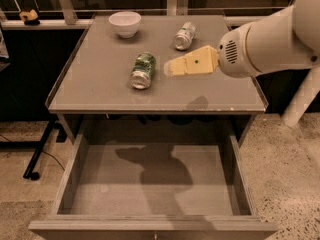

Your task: Place green can into top drawer

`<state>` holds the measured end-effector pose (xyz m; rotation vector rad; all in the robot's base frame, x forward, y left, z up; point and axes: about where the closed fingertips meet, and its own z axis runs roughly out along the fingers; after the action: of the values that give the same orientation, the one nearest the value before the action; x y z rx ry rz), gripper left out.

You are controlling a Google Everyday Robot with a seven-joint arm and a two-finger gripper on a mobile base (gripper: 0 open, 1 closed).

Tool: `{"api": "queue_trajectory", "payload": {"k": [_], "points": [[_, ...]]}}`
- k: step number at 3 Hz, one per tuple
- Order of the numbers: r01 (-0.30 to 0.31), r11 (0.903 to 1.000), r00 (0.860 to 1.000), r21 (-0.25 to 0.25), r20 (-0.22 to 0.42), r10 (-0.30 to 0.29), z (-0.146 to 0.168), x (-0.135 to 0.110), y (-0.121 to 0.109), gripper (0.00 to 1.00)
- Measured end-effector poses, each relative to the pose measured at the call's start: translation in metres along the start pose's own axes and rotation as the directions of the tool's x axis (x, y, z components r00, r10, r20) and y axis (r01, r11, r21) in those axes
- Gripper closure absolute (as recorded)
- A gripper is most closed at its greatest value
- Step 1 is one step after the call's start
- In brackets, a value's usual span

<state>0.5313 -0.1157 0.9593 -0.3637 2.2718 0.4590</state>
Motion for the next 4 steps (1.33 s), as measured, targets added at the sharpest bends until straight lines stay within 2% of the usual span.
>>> {"api": "queue_trajectory", "payload": {"k": [1,2,3,4], "points": [[0.009,0.9989,1.0,-0.045,-0.019,-0.009,0.036,-0.002,0.03,0.0],[0.032,0.9994,0.999,-0.015,0.014,-0.032,0.064,-0.011,0.056,0.0],[0.069,0.9961,0.994,0.055,0.077,-0.073,0.091,-0.023,0.079,0.0],[0.069,0.9961,0.994,0.055,0.077,-0.074,0.091,-0.023,0.079,0.0]]}}
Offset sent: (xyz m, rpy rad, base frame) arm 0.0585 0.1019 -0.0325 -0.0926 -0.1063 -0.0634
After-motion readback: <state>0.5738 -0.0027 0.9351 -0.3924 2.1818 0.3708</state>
